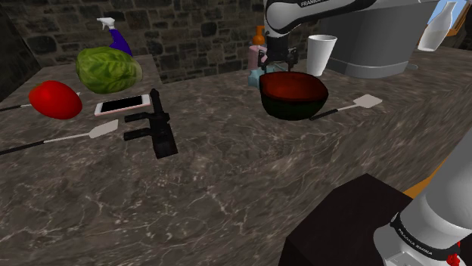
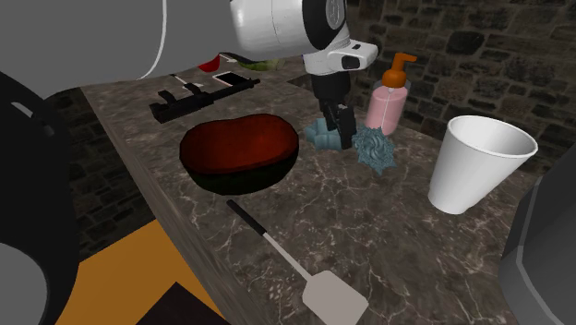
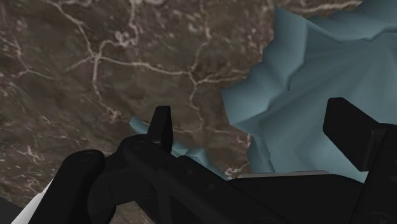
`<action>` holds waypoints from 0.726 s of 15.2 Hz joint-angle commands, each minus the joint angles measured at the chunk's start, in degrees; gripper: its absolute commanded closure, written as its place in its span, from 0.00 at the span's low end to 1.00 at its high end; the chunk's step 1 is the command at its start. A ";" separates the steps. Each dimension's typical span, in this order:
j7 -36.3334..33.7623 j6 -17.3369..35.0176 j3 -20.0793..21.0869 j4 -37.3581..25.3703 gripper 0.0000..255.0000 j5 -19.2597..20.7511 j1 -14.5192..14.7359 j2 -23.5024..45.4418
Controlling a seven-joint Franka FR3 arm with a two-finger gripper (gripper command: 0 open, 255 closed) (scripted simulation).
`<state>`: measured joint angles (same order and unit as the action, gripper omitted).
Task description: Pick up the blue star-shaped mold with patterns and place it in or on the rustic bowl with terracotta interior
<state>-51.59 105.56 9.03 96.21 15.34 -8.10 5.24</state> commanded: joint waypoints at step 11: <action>0.24 0.01 -0.19 0.18 1.00 -0.02 -0.23 0.27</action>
<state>-51.36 105.65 8.84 96.33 15.33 -8.32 5.36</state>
